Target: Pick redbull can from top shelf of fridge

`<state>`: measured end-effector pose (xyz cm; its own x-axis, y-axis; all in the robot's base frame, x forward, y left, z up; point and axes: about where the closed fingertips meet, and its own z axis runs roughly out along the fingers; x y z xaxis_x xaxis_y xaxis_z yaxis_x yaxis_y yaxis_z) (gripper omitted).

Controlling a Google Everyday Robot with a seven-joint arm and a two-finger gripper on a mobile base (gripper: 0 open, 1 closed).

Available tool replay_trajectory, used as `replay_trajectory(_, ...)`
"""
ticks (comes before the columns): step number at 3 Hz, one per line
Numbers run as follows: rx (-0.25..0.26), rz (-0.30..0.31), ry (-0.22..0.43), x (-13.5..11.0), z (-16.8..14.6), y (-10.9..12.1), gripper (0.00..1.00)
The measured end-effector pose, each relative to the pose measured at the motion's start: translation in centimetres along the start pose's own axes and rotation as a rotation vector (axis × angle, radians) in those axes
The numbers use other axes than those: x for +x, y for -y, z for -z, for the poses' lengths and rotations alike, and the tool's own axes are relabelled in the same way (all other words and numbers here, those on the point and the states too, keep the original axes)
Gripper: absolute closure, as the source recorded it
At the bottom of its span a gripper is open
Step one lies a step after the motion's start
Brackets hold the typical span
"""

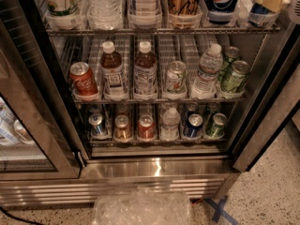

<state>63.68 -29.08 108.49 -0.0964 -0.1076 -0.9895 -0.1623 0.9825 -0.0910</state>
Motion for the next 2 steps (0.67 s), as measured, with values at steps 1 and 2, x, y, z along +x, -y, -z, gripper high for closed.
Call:
replay_trajectory(1, -0.011, 0.002, 0.016, -0.9, 0.2, -0.6, 1.0)
replay_trajectory(2, -0.052, 0.017, 0.069, -3.7, 0.8, -2.1, 1.0)
